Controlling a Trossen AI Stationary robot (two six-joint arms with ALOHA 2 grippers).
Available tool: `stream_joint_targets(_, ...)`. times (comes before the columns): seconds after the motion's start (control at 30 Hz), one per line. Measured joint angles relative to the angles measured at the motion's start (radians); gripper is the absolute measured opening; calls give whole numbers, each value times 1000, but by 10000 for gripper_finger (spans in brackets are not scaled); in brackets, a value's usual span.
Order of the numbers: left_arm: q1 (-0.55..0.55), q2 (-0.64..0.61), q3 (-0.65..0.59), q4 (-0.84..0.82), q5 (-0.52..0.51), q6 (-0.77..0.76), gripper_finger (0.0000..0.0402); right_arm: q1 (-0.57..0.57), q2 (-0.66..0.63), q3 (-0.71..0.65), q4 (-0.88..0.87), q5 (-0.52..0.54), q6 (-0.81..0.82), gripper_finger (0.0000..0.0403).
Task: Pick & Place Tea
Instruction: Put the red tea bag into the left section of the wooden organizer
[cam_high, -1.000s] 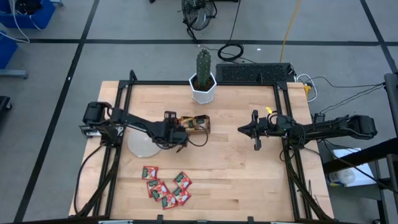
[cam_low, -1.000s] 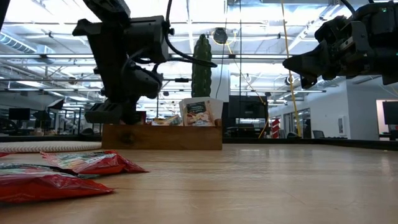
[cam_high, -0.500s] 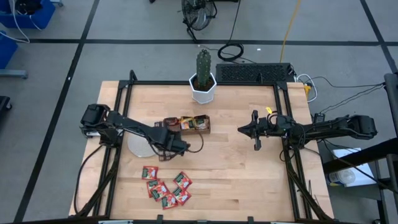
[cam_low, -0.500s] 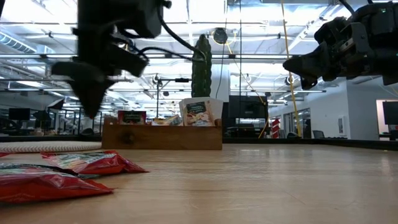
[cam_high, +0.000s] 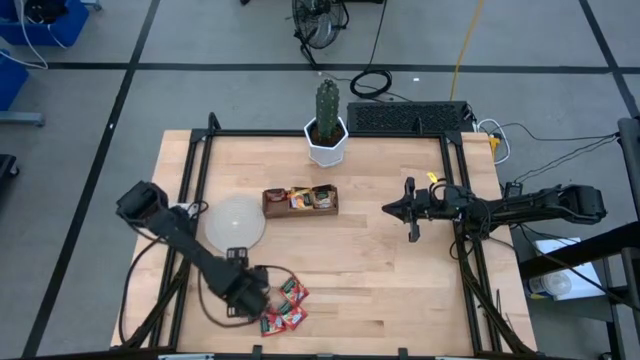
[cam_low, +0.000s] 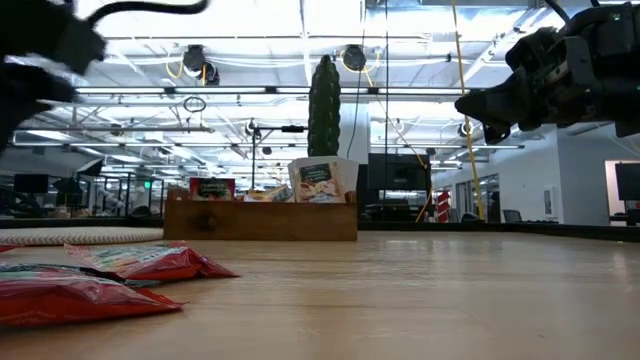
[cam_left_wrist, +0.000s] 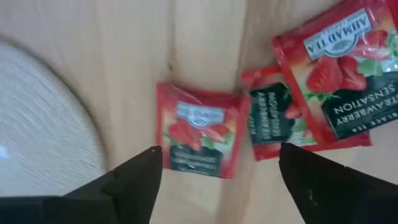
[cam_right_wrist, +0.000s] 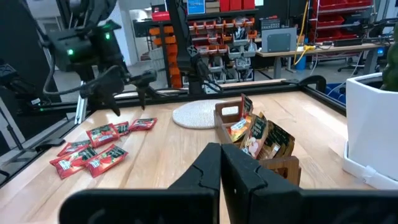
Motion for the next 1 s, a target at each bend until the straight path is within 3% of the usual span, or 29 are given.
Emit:
stream_joint_targets(0.2, -76, 0, -61, -33, -3, -183, 311, 0, 0, 1, 28, -1, 2, 0)
stream_joint_targets(0.4, -128, 0, -133, -16, -3, -241, 293, 0, 0, 1, 33, -3, 28, 0)
stream_joint_targets(0.67, -146, 0, -169, 167, -64, -126, 279, 0, 0, 0, 33, -3, 28, 0)
stream_joint_targets(1.0, -89, -10, -265, 295, -45, -23, 258, 0, 0, 0, 33, -1, 28, 0)
